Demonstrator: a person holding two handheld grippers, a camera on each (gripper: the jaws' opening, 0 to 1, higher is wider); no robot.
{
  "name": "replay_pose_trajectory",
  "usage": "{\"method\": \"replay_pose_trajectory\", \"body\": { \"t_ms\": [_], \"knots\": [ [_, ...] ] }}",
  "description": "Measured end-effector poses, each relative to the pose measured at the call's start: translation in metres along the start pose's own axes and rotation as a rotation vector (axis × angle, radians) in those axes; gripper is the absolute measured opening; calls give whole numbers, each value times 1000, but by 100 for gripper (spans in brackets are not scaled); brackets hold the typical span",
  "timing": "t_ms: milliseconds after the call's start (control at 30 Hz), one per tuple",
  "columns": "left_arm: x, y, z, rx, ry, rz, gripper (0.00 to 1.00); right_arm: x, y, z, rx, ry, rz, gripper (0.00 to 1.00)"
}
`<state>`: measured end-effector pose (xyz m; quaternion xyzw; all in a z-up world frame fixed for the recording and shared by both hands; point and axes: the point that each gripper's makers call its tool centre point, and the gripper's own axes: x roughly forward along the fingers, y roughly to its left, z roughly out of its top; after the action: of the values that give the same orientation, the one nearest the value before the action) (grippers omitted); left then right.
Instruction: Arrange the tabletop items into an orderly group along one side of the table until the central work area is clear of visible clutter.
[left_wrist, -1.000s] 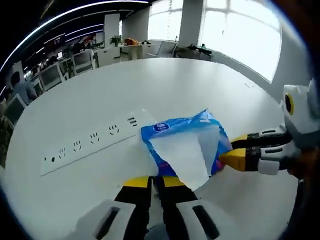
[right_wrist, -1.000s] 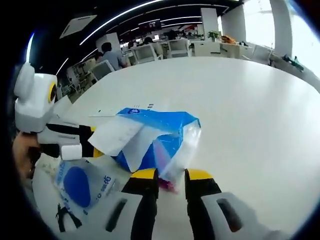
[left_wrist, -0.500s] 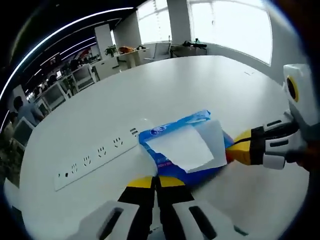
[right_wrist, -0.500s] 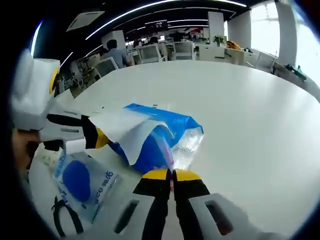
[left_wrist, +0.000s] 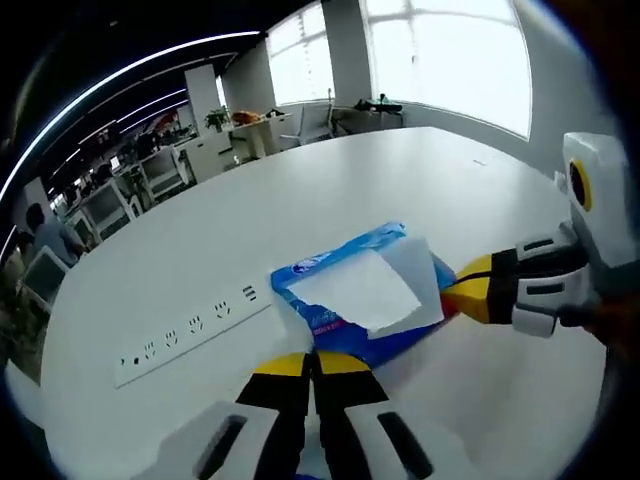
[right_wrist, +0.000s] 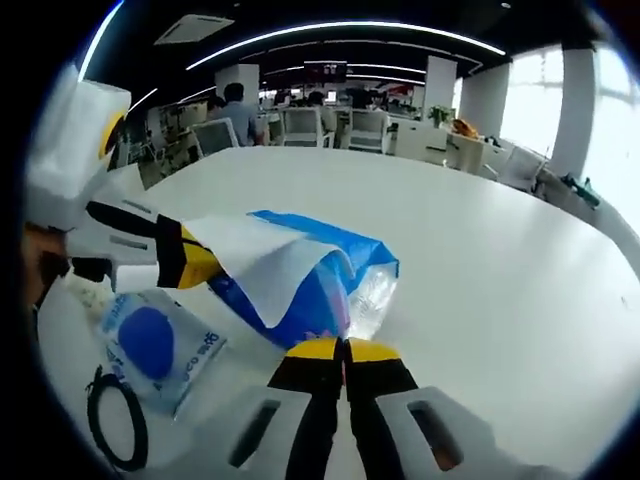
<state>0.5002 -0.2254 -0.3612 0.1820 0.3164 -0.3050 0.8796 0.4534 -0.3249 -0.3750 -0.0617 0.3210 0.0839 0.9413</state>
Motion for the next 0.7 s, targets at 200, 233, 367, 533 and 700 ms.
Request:
{"method": "replay_pose_trajectory", "body": {
  "t_ms": [200,233,367,533,700],
  "knots": [
    [-15,-20,11,38,-18,-9,0,-23,-11,-5,-2,-4,-13,0],
    [-20,-29,4,36,-22,-17,0,-28,-15,-6,-2,0,-24,0],
    [-27,-44,-1,34,-11,-40,0,-39,-22,-7,-7,3,-36,0],
    [-31,-63,-7,47,-6,-52,0,-47,-30,-20,-12,10,-56,0],
    [-31,-77,-20,97,22,-47,0,-48,-32,-38,-6,34,-57,0]
  ]
}}
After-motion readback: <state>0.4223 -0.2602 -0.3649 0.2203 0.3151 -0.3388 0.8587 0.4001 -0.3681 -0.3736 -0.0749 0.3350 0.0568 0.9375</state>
